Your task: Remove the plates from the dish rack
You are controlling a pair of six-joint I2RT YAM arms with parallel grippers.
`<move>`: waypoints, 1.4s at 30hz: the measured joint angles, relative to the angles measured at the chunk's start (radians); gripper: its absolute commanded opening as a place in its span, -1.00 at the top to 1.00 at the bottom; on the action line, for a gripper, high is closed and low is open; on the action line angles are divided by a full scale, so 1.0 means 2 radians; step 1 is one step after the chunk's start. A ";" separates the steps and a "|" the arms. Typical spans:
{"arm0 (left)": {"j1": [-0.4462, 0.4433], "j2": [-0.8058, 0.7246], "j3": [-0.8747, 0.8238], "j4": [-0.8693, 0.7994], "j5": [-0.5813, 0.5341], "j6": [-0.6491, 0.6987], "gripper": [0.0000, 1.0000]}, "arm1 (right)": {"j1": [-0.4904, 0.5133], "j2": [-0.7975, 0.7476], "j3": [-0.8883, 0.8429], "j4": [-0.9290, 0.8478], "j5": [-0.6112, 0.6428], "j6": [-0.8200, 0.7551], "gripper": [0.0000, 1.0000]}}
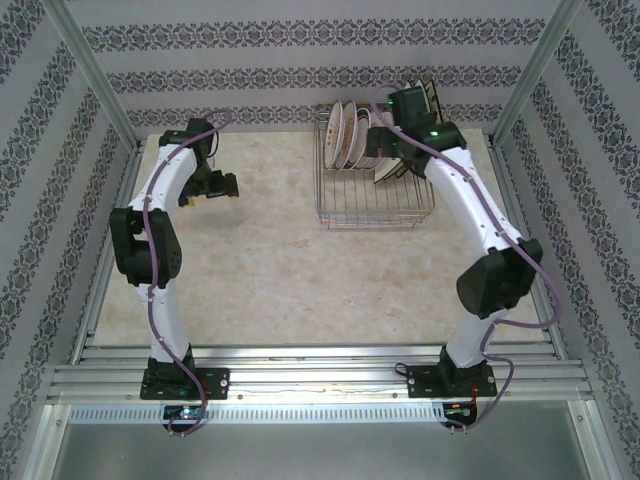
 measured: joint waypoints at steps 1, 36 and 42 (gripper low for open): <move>0.000 -0.002 0.003 -0.007 0.000 0.000 -0.99 | 0.010 0.023 0.034 -0.017 -0.002 0.000 -0.96; 0.000 -0.049 0.007 -0.023 -0.002 0.012 -0.99 | 0.071 0.377 0.415 -0.014 0.036 0.060 -0.52; 0.000 -0.054 -0.001 -0.020 -0.002 0.012 -0.99 | 0.071 0.394 0.422 0.014 0.040 0.073 -0.45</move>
